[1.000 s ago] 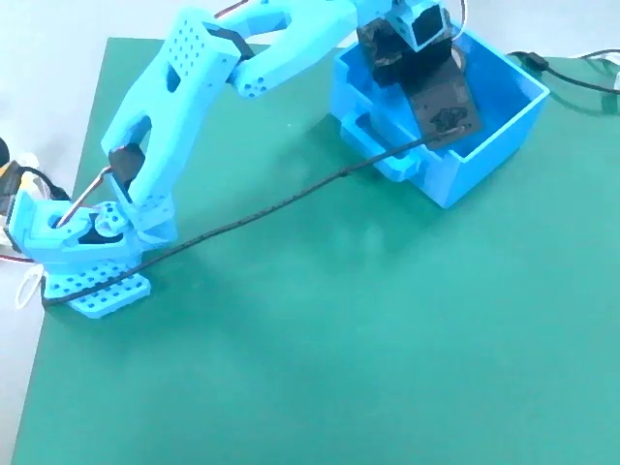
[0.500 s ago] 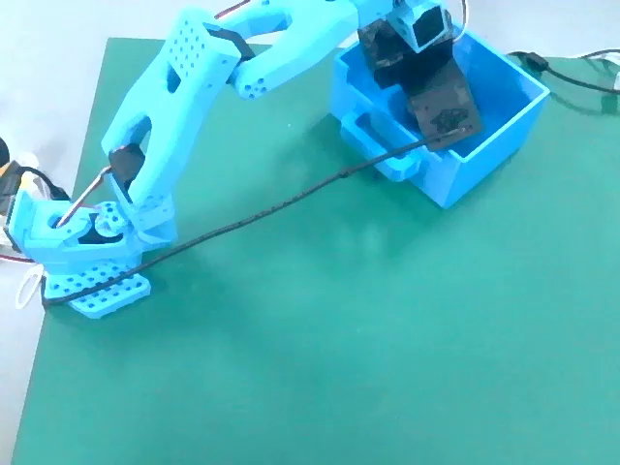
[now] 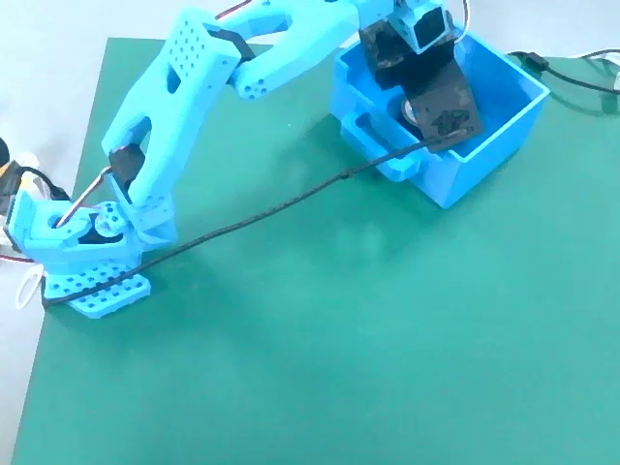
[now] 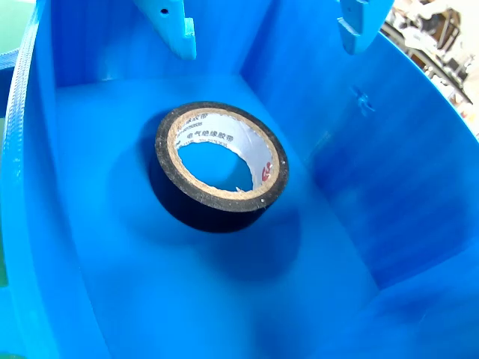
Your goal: Put the tape in the box
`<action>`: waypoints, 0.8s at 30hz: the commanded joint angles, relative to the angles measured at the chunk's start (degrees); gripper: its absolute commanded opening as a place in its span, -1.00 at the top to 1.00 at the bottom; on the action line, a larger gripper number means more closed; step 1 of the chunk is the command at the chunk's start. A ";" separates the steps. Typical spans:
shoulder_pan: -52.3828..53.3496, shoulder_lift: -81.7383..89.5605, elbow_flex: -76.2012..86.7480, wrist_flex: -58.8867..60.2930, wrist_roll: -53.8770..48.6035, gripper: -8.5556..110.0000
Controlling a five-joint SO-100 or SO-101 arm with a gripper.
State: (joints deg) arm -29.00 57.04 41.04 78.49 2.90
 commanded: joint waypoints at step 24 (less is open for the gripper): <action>8.35 19.86 -7.12 12.48 -4.22 0.32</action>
State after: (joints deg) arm -22.41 69.79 40.96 87.80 0.09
